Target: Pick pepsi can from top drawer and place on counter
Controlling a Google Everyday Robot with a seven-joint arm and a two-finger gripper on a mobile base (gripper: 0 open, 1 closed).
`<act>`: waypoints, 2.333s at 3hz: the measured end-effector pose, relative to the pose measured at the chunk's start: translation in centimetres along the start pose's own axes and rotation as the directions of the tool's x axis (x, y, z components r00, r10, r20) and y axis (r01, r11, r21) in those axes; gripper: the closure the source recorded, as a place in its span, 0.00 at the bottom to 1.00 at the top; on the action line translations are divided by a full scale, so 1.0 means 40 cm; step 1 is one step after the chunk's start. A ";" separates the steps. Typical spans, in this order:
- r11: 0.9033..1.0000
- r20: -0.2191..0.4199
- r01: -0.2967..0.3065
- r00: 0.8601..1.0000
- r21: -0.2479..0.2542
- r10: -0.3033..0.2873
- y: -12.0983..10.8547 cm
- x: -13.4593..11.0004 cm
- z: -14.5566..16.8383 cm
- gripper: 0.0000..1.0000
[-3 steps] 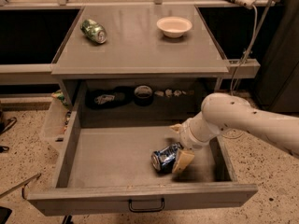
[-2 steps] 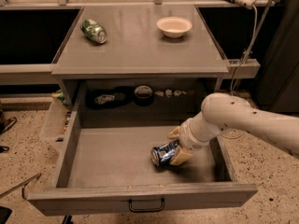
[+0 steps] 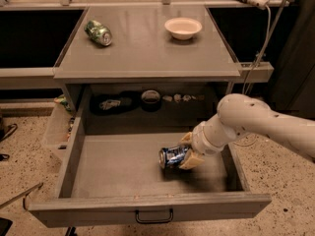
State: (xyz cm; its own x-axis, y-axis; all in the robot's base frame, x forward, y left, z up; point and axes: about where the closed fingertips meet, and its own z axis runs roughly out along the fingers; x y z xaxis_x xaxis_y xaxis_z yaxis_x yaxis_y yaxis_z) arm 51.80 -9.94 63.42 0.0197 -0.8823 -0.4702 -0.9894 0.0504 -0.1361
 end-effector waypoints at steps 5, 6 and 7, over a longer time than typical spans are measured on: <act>0.962 0.196 0.225 0.947 0.155 -0.254 -0.203 -0.291 -0.448 1.00; 0.937 0.200 0.330 0.916 0.114 -0.347 -0.279 -0.389 -0.489 1.00; 0.905 0.189 0.403 0.886 0.136 -0.423 -0.387 -0.466 -0.513 1.00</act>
Offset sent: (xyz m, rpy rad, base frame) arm 0.0546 0.0123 0.2848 0.3142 -0.3026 0.2496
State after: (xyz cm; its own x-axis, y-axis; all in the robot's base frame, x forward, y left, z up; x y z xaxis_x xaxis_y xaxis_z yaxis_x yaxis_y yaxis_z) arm 63.79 -3.87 92.20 0.4633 -0.7150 -0.5236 -0.8679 -0.2467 -0.4311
